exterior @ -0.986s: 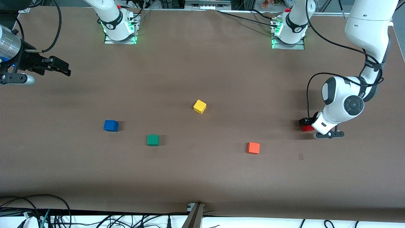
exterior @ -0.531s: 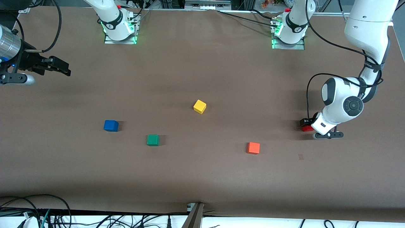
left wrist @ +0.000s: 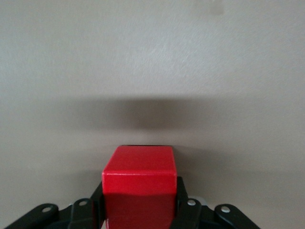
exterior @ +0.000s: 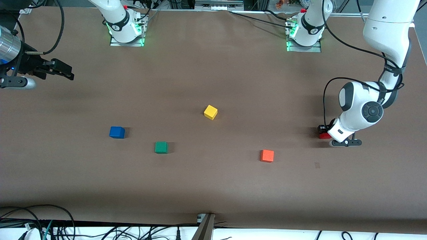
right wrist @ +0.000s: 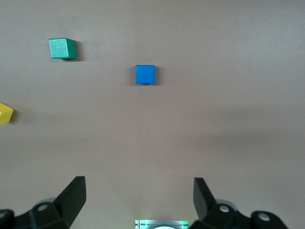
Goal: Pass red block to right arm, stack on blue
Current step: 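Close the left gripper on the red cube, then lift the red cube with the left gripper while the right gripper approaches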
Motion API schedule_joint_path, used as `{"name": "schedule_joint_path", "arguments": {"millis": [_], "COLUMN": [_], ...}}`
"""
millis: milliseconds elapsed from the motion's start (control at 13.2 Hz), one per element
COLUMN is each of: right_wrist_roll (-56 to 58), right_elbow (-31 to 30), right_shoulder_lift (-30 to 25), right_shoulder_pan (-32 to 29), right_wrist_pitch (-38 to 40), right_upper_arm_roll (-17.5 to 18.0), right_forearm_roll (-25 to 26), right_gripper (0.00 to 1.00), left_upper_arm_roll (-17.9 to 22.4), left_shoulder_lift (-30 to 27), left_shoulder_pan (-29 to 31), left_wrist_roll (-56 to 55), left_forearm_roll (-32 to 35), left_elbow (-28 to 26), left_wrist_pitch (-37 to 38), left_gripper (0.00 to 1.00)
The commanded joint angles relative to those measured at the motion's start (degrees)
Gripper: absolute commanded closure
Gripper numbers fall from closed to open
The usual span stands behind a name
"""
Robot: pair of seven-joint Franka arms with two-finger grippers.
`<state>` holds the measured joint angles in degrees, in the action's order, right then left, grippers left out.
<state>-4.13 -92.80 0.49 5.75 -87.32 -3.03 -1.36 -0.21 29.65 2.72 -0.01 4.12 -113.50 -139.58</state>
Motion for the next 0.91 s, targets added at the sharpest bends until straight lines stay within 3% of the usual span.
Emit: {"name": "schedule_joint_path", "arguments": {"millis": [0, 227, 455, 682, 834], "right_wrist_roll": [0.8, 0.7, 2.4, 2.8, 1.8], "right_elbow": [1.8, 1.8, 1.8, 2.0, 2.1], "right_shoulder_lift": [1.6, 2.7, 3.2, 4.5, 5.8], "right_shoulder_pan": [0.2, 0.7, 0.8, 0.5, 0.2], "right_wrist_pitch": [3.1, 4.4, 7.3, 6.9, 6.6], "right_upper_arm_roll": [0.0, 0.3, 0.2, -0.1, -0.4], "right_forearm_roll": [-0.5, -0.9, -7.8, -11.9, -17.8], "right_gripper": [0.00, 0.00, 0.00, 0.00, 0.00], "left_upper_arm_roll": [-0.1, -0.5, -4.6, -6.7, -6.7], "left_shoulder_lift": [-1.8, -4.6, -10.2, -14.1, -14.4], "left_shoulder_pan": [0.3, 0.4, 0.8, 0.8, 0.8], "left_wrist_roll": [12.7, 24.3, 31.5, 50.3, 65.9], "left_forearm_roll": [0.9, 0.1, -2.7, -14.2, -27.0], "left_elbow": [2.5, 2.8, 3.0, 3.8, 4.9], "left_wrist_pitch": [1.9, 2.0, 6.1, 8.3, 11.1], "left_gripper": [1.00, 1.00, 1.00, 1.00, 1.00]}}
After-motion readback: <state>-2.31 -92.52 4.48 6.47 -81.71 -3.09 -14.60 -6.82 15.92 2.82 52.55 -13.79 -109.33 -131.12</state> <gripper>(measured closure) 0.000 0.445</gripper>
